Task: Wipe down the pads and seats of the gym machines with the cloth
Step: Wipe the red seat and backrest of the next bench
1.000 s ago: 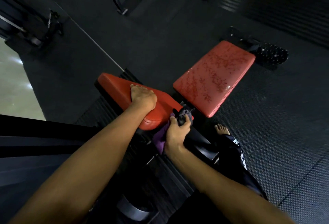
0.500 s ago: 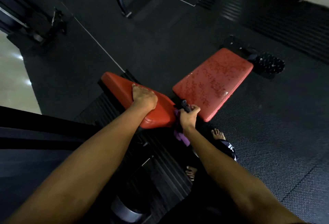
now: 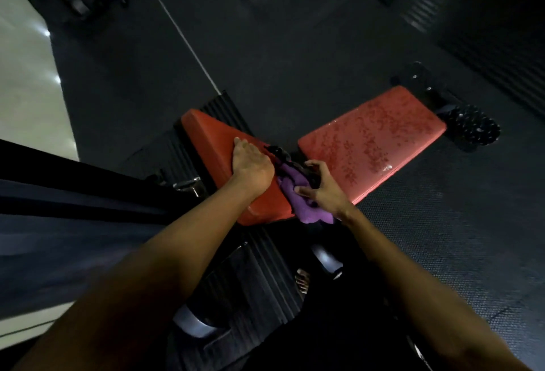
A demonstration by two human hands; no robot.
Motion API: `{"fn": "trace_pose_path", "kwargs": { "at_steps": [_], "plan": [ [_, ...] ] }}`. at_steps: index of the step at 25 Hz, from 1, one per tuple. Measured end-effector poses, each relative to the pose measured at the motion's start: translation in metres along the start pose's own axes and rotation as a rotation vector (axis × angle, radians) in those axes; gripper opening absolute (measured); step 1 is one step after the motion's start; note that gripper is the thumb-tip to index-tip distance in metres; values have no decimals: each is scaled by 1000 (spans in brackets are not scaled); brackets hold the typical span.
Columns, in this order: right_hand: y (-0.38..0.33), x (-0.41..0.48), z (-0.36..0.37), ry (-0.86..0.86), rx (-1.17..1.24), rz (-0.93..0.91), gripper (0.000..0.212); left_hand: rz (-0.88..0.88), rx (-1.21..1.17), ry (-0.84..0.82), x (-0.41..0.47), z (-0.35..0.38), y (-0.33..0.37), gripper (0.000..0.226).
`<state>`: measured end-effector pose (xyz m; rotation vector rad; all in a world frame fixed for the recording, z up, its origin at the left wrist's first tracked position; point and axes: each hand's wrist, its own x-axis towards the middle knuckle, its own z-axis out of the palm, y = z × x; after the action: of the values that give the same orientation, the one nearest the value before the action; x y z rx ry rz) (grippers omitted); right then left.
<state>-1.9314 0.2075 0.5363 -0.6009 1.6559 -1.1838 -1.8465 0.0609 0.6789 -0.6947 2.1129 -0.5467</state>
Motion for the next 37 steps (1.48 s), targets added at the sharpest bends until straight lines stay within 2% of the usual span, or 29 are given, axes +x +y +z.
{"fn": "trace_pose_path", "kwargs": {
  "at_steps": [3,5,9,11,14,17,21,25,26,28,30,31,35,37],
  "plan": [
    [4,20,22,24,-36,-106,47,29,-12,-13,4,0,1,53],
    [5,41,40,46,-110,-163,43,16,-22,-43,9,-4,-1,55],
    [-18,95,47,-63,-64,-172,34,-20,-32,-117,19,-3,0,58],
    [-19,121,42,-78,-31,-113,32,-11,-34,-144,22,-2,2,59],
    [-1,138,33,-74,-58,88,37,-3,-30,-175,25,-4,0,59],
    [31,117,18,-64,-91,290,44,-26,-38,-204,32,-8,-2,60],
    [25,85,30,-64,-42,183,41,-68,-74,-247,53,-11,-8,61],
    [-20,145,50,-93,-87,-12,47,-68,-88,-278,70,-9,-8,58],
    [-23,163,50,-96,-109,7,48,-67,-91,-273,72,-8,-8,58],
    [-14,194,47,-76,-189,157,52,-69,-103,-261,76,-5,-7,58],
    [-4,203,36,-39,-280,312,59,-70,-103,-254,76,-3,-6,59],
    [-3,201,30,-14,-275,329,60,-71,-101,-253,76,-2,-6,59],
    [4,159,29,31,-42,221,49,-78,-138,-260,79,-5,-7,62],
    [5,123,39,31,59,169,57,-84,-141,-276,79,-5,-6,66]
  ]
}}
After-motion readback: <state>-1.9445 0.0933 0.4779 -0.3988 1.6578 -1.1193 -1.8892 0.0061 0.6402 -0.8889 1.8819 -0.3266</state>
